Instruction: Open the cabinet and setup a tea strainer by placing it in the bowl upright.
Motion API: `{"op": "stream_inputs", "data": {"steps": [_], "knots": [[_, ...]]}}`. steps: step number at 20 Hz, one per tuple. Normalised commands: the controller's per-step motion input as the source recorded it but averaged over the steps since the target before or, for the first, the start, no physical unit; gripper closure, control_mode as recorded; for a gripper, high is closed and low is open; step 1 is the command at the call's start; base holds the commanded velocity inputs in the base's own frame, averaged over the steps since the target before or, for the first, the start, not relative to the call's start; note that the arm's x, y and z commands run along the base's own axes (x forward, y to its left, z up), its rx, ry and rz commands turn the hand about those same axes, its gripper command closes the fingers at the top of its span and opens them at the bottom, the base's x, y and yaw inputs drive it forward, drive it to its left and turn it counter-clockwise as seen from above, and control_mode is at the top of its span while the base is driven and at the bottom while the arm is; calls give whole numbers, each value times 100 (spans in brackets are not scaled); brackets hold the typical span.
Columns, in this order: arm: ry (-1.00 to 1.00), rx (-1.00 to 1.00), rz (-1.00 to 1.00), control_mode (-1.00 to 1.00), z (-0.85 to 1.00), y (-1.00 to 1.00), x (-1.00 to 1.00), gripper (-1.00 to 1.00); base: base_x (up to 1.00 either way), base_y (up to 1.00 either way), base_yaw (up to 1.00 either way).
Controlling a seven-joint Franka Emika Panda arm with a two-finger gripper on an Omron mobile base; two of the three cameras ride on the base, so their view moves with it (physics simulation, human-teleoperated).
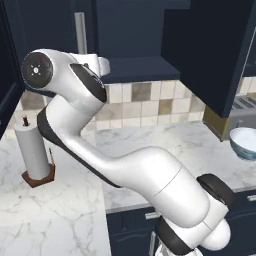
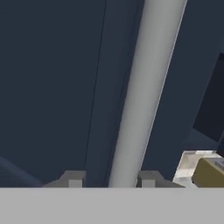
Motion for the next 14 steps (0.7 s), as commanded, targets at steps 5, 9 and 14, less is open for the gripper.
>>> {"op": "stream_inputs", "data": {"steps": [5,9,14], "knots": [[0,0,-5,-100,4,2,-29,-100,0,0,0],[-4,1,-7,-100,22,-7,-90,-100,0,0,0],[-5,16,1,-100,-6,-48,-82,-100,0,0,0]]}}
